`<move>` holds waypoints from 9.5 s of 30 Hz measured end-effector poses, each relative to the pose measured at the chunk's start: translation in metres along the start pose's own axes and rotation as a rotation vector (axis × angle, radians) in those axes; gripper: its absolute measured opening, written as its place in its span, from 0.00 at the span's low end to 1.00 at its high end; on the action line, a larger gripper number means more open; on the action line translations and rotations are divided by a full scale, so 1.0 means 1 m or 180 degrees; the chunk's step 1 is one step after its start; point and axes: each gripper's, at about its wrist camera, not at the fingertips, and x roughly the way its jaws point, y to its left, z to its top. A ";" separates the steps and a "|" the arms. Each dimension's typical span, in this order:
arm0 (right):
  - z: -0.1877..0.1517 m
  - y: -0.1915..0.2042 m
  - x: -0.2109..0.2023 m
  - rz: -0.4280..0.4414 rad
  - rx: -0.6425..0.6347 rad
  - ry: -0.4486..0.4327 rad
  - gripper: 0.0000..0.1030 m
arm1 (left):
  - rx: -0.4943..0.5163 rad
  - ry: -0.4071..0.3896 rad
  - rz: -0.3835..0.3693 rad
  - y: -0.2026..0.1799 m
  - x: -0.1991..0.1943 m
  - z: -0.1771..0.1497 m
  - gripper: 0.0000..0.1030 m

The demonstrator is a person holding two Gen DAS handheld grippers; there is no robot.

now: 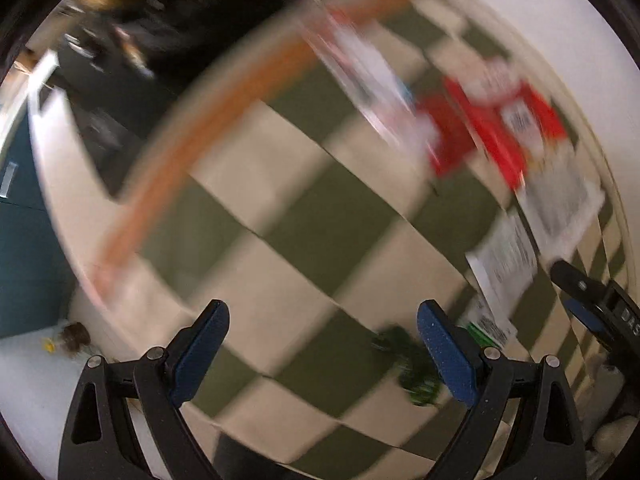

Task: Collect trash
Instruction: 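Move both open tools back to the table, then grasp the green pepper stem with the left tool while the right tool grasps a white packet, then carry both items to the white bin and open both tools over it, then move both open tools back toward the checkered counter, then grasp the clear snack wrapper with the left tool while the right tool grasps the green medicine sachet, then carry both items over the white bin and open both tools to drop them, then move both open tools back to the checkered counter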

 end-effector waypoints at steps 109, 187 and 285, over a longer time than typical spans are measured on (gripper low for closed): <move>-0.474 0.529 0.517 -0.0125 -0.3763 0.0609 1.00 | -0.2921 -0.0059 0.0647 0.632 0.309 -0.275 0.97; 0.007 0.048 -0.028 0.0048 -0.0230 -0.1020 0.00 | -0.0052 -0.0067 -0.0225 -0.022 0.039 0.153 0.12; -0.470 0.536 0.425 -0.0085 -0.3890 0.0274 0.99 | -0.2801 -0.0443 0.0898 0.601 0.221 -0.286 0.95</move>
